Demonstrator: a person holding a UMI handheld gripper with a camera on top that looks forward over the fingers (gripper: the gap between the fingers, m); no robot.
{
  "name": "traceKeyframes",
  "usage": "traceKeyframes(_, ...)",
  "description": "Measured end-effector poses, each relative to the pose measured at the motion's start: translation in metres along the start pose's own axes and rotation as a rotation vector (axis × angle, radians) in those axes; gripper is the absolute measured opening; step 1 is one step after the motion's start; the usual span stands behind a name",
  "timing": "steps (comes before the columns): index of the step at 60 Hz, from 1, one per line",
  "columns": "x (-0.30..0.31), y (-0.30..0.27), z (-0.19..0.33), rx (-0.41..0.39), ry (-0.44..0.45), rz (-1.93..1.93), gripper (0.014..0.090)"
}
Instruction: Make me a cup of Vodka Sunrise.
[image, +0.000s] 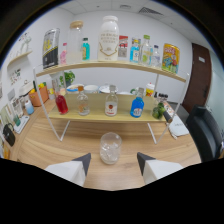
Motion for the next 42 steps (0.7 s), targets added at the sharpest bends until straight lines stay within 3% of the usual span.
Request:
traceKeyframes(19,-0.002,0.015,-0.018,-0.020,0.048,0.024,0.0859)
traceKeyframes(30,-0.046,0.036,-0.029,-0.020,0.027,0.061,0.0859)
traceKeyframes(42,-0.123,0.010,-0.024,0.103,-0.055,0.072,0.0866)
